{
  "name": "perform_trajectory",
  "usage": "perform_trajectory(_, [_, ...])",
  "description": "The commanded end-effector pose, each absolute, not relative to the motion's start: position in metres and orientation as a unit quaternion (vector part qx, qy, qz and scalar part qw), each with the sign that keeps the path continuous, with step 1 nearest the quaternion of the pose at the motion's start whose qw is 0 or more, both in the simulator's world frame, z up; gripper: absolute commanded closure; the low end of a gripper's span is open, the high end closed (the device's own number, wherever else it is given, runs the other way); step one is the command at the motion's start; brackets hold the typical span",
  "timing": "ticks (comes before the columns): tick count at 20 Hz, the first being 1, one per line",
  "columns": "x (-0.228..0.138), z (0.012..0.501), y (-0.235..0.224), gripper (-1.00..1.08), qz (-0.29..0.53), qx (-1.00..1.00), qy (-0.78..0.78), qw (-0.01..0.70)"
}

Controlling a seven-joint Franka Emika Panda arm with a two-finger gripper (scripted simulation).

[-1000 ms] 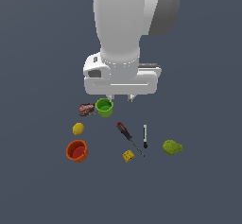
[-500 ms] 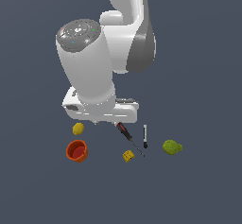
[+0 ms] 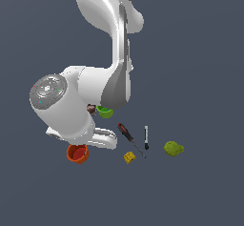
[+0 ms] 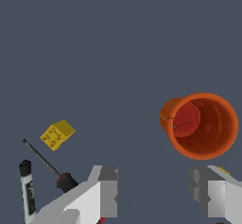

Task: Pick up a designated object from a clutter of objects.

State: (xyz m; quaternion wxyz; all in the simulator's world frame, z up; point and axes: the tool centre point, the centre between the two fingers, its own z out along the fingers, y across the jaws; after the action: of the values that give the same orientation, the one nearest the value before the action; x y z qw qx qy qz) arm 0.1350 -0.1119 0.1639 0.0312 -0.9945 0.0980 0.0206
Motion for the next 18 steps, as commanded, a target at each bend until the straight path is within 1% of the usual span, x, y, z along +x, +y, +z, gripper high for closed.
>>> perform_trajectory(1, [0.141, 0.147, -0.125, -0.20, 0.022, -0.993, 0.108, 0.033])
perform_trajectory(9, [0.149, 0.110, -0.152, -0.20, 0.024, -0.991, 0.127, 0.035])
perform_trajectory(18, [0.150, 0.100, -0.157, -0.20, 0.026, -0.990, 0.131, 0.035])
